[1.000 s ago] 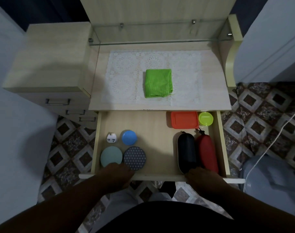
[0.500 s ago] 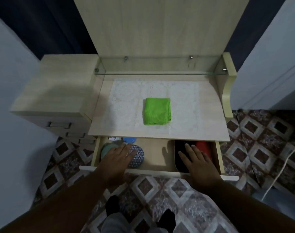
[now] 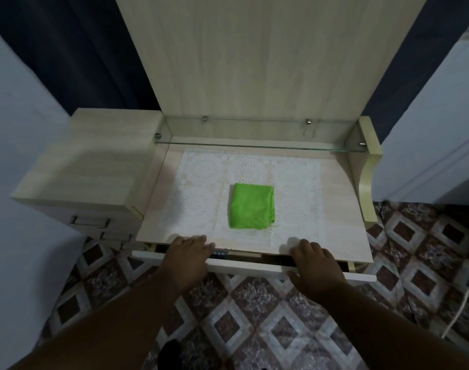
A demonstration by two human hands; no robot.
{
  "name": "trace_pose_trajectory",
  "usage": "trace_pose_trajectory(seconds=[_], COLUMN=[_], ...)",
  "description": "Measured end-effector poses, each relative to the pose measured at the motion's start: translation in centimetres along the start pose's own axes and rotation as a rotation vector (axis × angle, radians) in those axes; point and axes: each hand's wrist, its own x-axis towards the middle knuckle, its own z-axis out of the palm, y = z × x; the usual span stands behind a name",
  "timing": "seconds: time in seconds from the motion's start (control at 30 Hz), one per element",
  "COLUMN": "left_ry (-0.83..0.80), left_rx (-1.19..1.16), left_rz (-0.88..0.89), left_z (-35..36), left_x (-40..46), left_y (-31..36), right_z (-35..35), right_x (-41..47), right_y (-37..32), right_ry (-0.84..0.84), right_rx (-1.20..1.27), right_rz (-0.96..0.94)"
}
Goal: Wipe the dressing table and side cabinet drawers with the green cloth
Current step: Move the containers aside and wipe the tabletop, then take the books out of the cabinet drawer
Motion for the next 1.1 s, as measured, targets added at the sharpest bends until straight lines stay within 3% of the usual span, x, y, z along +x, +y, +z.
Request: trace_pose_trajectory(seconds=[0.33, 0.57, 0.63, 0.77, 0.93, 1.0, 1.1], left_ry=[0.08, -0.146, -0.118, 0.047, 0.343, 0.328, 0.175], left_rx=[0.012, -0.189, -0.237, -0.307, -0.322, -0.36, -0.315], left_rz=[-0.01, -0.049, -0.05, -0.096, -0.236, -0.33, -0.409], left_z=[-0.2, -3.2, -3.8, -3.6, -4.6, -5.3, -6.4], left_x=[1.6, -0.5, -1.8, -5.9, -9.6, -10.3, -10.0], left_y=[-0.1, -0.6, -1.3, -7.8, -22.5, -29.2, -36.7], right_z=[-0.4, -1.1, -1.8, -3.6, -4.1, -6.3, -8.9], right_x=[1.5, 1.6, 1.5, 2.7, 7.0, 8.9, 11.8], right_y=[-0.5, -1.1, -2.3, -7.6, -18.1, -24.0, -31.3], right_ry=[-0.017, -0.036, -0.012, -0.025, -0.071, -0.15, -0.332], right_rx=[0.02, 0.138, 0.149, 0.271, 0.374, 0.429, 0.518], right_rz=[0.077, 0.084, 0.1, 0.011, -0.09, -0.054, -0.069])
